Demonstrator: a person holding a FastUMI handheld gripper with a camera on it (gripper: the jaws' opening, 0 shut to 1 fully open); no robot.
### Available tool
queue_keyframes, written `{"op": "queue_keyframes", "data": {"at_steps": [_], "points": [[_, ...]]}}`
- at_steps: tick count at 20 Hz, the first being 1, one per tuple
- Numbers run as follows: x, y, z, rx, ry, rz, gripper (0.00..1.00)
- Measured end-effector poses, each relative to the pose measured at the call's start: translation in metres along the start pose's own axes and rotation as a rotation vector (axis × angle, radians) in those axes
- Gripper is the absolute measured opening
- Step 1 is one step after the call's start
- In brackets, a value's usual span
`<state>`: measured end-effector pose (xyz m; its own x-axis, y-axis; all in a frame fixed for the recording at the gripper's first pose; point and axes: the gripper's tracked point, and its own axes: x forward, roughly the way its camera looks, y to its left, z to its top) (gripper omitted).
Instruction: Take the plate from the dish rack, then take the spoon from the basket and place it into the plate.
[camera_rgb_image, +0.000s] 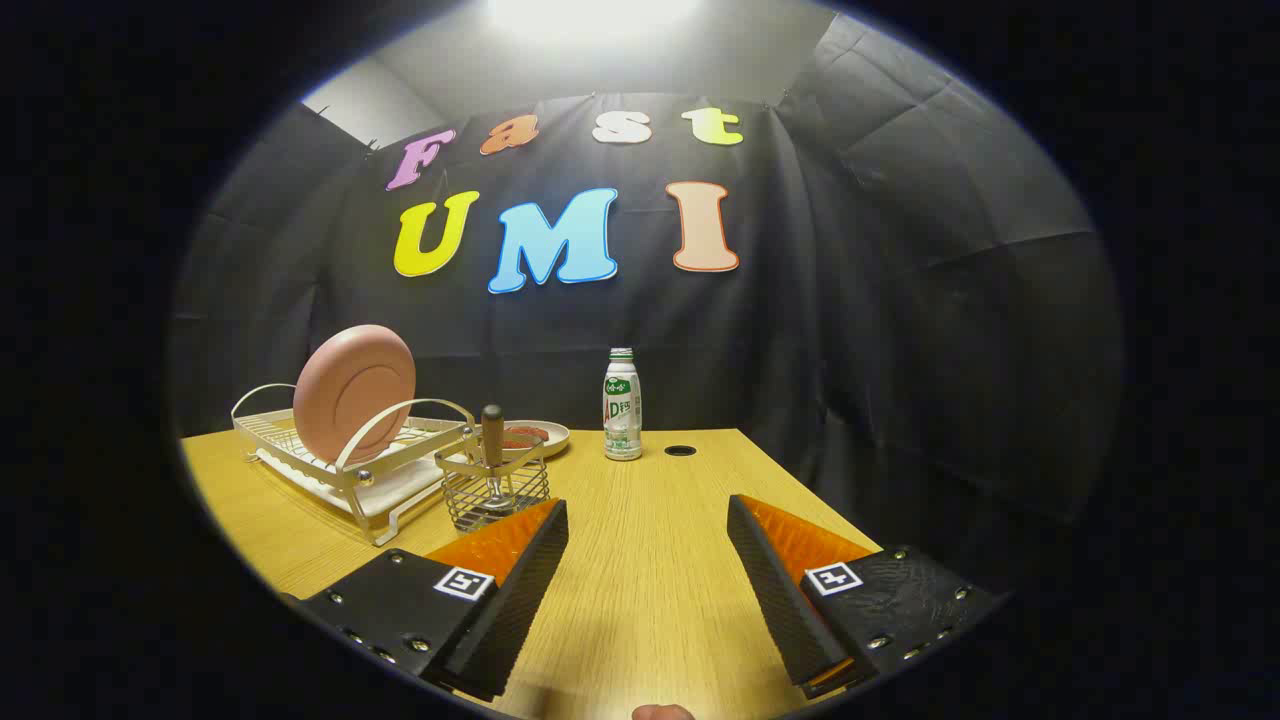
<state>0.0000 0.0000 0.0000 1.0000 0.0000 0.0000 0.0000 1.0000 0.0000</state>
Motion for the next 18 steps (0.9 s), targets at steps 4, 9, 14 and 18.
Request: {"op": "queue_keyframes", "data": {"at_steps": [4,9,14,18], "points": [[0.045,-0.003,0.005,0.011,0.016,-0.01,0.97],[0.078,-0.011,0.043,-0.004,-0.013,-0.044,0.97],[0.06,-0.015,0.118,-0.02,-0.045,-0.094,0.97],[0.023,0.012,0.192,-0.028,-0.099,-0.1,0.97]]}}
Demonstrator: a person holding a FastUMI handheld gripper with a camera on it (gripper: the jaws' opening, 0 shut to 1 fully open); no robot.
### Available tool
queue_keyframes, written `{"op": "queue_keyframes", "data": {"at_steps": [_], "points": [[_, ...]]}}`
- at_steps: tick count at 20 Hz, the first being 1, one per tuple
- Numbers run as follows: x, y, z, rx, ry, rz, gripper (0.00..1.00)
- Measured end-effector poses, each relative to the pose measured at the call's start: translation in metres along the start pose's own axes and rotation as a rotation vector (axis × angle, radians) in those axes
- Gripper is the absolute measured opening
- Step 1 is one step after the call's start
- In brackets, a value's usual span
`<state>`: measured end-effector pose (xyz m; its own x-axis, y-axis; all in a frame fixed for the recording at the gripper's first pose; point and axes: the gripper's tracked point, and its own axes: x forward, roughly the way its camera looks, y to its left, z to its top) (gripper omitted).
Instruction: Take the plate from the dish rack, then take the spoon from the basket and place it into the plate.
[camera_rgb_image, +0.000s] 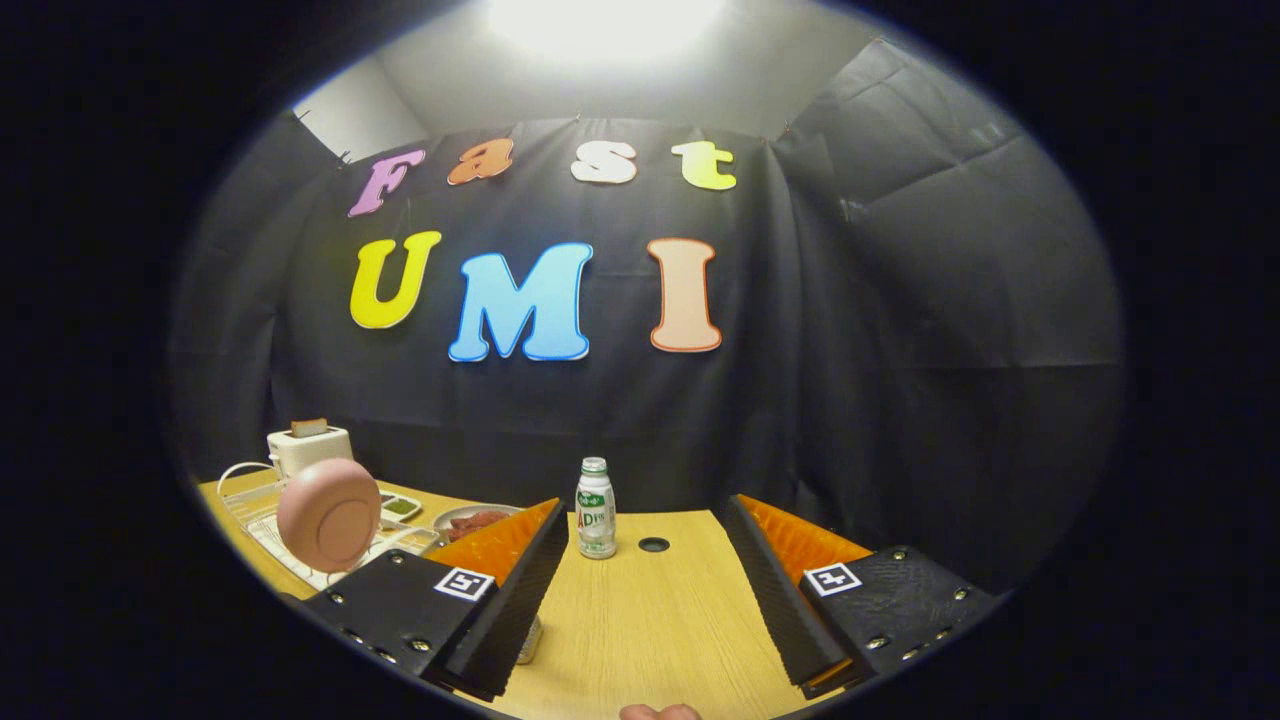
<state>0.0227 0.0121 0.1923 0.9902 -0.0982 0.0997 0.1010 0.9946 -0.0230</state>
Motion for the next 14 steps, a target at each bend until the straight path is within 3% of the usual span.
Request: {"op": "queue_keyframes", "data": {"at_steps": [3,7,14], "points": [[-0.014,0.032,0.05,0.001,-0.027,0.02,0.97],[-0.02,0.069,0.076,-0.014,0.04,0.012,0.97],[-0.032,0.148,0.113,-0.006,0.025,0.018,0.97]]}}
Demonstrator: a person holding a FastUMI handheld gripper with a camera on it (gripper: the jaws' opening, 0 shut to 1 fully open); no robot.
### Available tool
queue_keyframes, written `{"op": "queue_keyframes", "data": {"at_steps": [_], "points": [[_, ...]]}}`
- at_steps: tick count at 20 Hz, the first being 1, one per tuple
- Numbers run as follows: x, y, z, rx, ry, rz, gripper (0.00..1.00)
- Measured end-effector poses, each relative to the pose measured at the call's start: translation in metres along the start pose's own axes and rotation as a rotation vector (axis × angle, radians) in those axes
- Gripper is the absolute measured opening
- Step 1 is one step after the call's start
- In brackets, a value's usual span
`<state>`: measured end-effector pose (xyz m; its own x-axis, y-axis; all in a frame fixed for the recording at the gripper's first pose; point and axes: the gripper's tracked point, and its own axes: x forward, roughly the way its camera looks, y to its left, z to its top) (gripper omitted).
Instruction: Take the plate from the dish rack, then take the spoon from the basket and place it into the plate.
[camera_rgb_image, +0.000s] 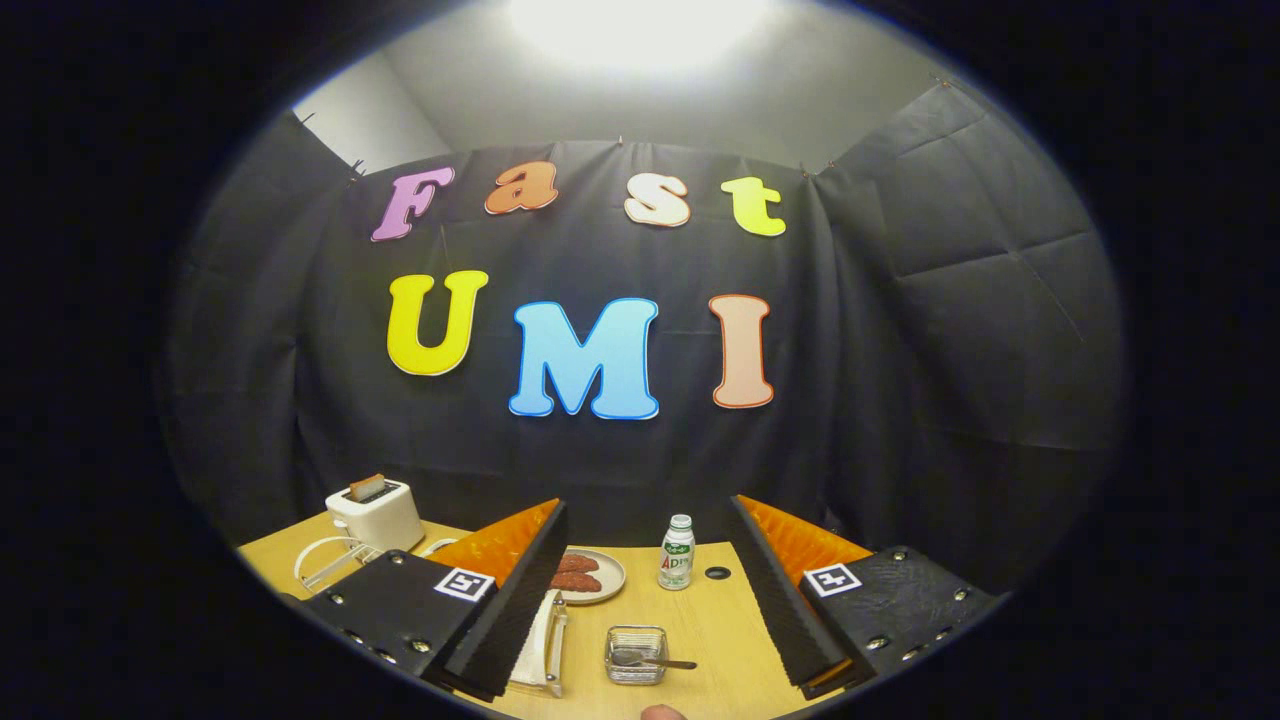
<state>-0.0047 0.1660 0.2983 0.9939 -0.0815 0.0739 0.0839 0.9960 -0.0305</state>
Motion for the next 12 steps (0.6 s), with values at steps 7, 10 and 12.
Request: {"op": "queue_keyframes", "data": {"at_steps": [7,10,12], "points": [[0.015,0.089,-0.015,0.004,0.157,0.069,0.94],[0.03,0.117,-0.04,0.01,0.281,0.091,0.93],[0.041,0.127,-0.06,-0.003,0.373,0.082,0.92]]}}
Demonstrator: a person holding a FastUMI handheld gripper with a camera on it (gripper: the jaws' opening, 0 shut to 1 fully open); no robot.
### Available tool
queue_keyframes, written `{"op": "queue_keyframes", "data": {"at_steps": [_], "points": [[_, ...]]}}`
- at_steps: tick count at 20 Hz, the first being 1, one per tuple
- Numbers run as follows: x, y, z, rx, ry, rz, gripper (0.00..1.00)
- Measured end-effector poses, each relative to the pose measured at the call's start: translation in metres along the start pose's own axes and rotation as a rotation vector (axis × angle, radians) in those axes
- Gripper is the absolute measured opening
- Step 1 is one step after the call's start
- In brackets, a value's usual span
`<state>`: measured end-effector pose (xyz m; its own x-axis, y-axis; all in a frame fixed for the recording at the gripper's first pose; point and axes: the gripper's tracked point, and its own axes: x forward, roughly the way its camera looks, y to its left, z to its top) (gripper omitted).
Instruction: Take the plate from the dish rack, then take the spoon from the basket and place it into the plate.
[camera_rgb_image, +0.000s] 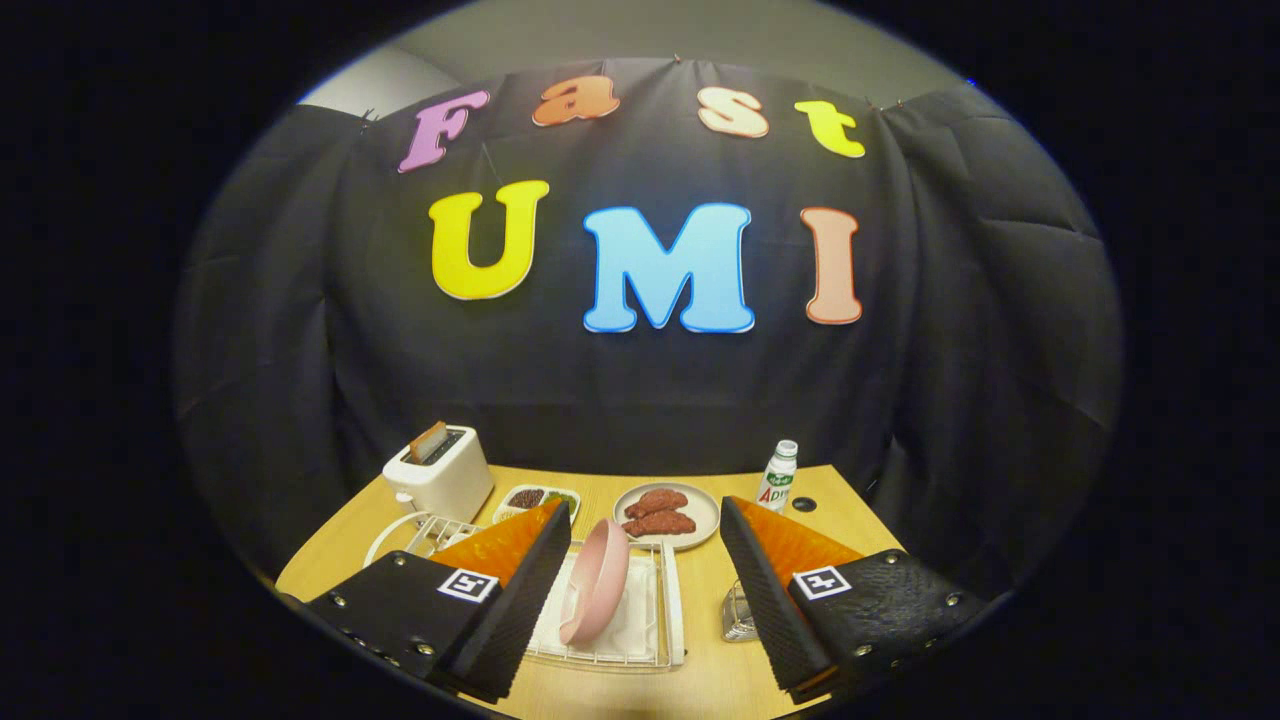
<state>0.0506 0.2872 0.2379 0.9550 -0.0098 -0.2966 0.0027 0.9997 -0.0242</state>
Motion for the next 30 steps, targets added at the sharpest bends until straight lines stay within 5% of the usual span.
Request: {"op": "queue_keyframes", "data": {"at_steps": [9,19,27,30], "points": [[0.061,0.03,-0.053,-0.084,0.299,-0.078,0.82],[0.098,0.014,-0.088,-0.196,0.464,-0.335,0.71],[0.112,0.003,-0.11,-0.152,0.531,-0.403,0.44],[0.119,0.006,-0.114,-0.159,0.546,-0.376,0.2]]}}
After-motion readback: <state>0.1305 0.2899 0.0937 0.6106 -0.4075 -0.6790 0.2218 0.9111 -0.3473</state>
